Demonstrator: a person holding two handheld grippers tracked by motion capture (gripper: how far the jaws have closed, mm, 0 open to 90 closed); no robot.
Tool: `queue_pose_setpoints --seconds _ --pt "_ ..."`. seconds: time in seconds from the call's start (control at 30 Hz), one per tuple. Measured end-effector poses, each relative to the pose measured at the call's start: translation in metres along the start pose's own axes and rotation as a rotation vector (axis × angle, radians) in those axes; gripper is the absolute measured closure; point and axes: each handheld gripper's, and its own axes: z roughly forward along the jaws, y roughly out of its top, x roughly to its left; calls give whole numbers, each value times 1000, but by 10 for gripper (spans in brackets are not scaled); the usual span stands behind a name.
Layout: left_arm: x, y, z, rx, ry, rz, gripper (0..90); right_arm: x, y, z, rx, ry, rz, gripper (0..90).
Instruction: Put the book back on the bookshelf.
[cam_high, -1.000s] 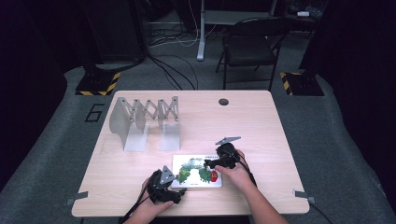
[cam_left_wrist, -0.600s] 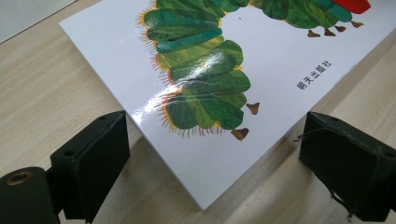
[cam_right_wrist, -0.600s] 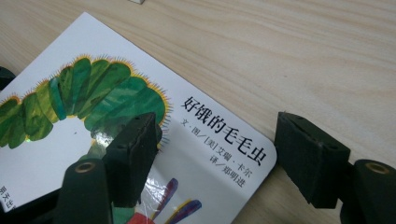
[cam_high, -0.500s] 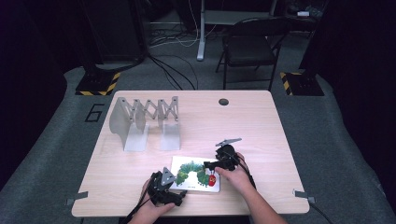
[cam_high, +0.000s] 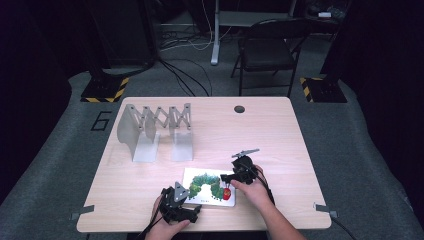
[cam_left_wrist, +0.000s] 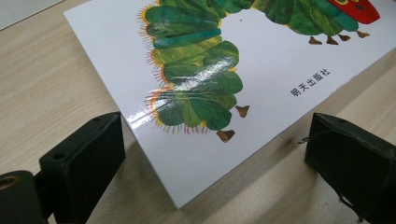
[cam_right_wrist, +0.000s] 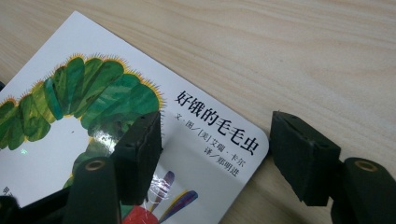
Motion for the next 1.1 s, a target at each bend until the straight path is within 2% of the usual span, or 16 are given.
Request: queue_pose_setpoints --seconds 0.07,0.23,0.33,0.37,0.43,0.47,0.5,0.53,0.6,0.77,0.87,0.97,1.1 --pt "-1 0 0 -1 2 -3 46 1 0 0 0 -8 3 338" --pt "-4 -1 0 -1 16 -23 46 0 2 1 -13 7 51 330" --pt "-7 -1 0 -13 26 -37 45 -3 3 2 -22 45 106 338" --pt "-7 -1 0 -7 23 -31 46 -3 4 1 -14 50 124 357" --pt "-9 -1 0 -12 29 -31 46 -7 4 0 -15 43 121 364" --pt "-9 -1 -1 -2 22 -30 46 -7 3 -1 -8 26 119 361" --pt "-9 -2 -1 -1 33 -29 46 -6 3 -3 0 10 122 356" --pt "-10 -2 -1 -4 33 -29 46 -5 2 -5 3 -9 104 353" --pt "-10 -2 -2 -3 28 -31 46 -2 1 -6 20 -20 104 350" --pt "-12 -2 -2 -5 34 -40 45 1 1 -4 28 -2 119 337" --pt "-13 -2 -2 -5 34 -39 45 2 1 -3 25 -8 118 330" --pt "-14 -2 -1 -7 36 -48 44 1 2 -2 13 -5 146 329" --pt "-15 -2 -1 -9 39 -54 44 1 3 -1 11 -7 145 329"
